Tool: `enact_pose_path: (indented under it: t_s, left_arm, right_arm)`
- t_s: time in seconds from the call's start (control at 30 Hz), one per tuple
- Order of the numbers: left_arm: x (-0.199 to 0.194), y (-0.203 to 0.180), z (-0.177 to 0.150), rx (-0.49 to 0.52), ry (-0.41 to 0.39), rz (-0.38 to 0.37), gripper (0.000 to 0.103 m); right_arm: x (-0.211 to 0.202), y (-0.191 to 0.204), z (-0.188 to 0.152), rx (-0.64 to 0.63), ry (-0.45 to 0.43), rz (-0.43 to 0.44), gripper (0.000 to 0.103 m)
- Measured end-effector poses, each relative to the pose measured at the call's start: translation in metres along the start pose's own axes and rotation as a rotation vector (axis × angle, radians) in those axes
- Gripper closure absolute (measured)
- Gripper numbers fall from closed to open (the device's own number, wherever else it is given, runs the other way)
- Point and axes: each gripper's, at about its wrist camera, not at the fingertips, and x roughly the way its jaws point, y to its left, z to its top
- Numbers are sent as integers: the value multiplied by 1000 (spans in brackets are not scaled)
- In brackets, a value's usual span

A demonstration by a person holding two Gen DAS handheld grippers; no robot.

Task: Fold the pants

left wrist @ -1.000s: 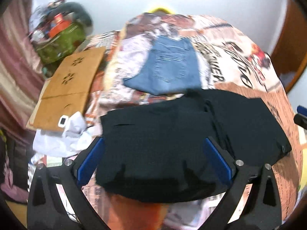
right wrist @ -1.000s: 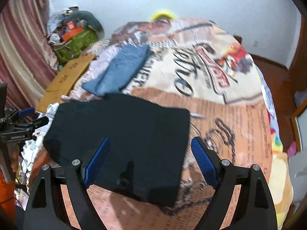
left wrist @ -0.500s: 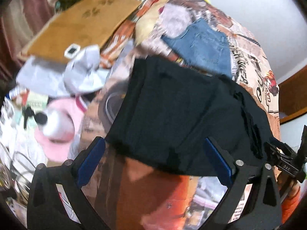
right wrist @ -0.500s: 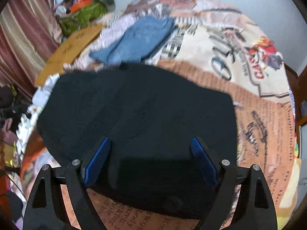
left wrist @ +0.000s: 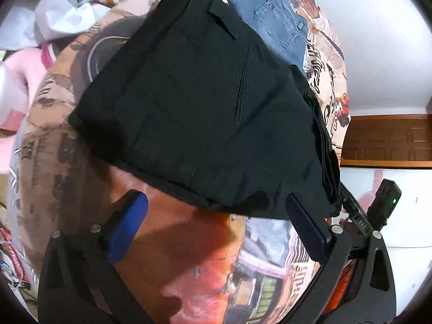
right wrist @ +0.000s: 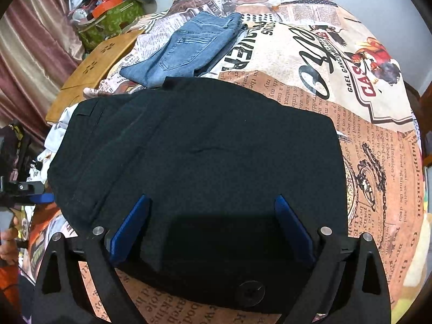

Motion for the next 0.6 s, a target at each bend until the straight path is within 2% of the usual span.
enact_pose_path:
  t_s: [0.13, 0.23, 0.3, 0.33, 0.37, 0.4, 0.43, 0.47, 0.5, 0.6]
  left_arm:
    - [9, 4, 14, -32, -6, -39, 0]
    - [15, 4, 25, -61, -39, -28, 0]
    - [17, 1, 30, -65, -77, 8, 3]
    - [18, -1, 32, -61, -97, 45, 10]
    - [18, -4, 34, -54, -118, 95, 23]
    - [18, -8, 34, -43, -142, 165, 31]
    - [17, -12, 34, -29, -164, 220, 46]
    - [17, -16, 34, -12, -189, 262, 55]
    - [16, -19, 33, 1, -210, 281, 58]
    - [8, -26, 28, 21, -269, 326, 78]
  right_arm:
    - [0, -1, 0, 5, 0, 7, 9]
    - [1, -1, 0, 8, 0, 13, 8]
    - [1, -2, 0, 9, 1, 20, 7]
    - [2, -2, -1, 9, 1, 25, 6]
    - [2, -2, -1, 10, 1, 28, 6]
    - [2, -2, -1, 12, 2, 32, 5]
    - [2, -2, -2, 13, 2, 34, 5]
    - [2, -2, -2, 13, 2, 36, 5]
    - [2, -2, -2, 13, 1, 38, 4]
    - [1, -3, -3, 15, -2, 40, 4]
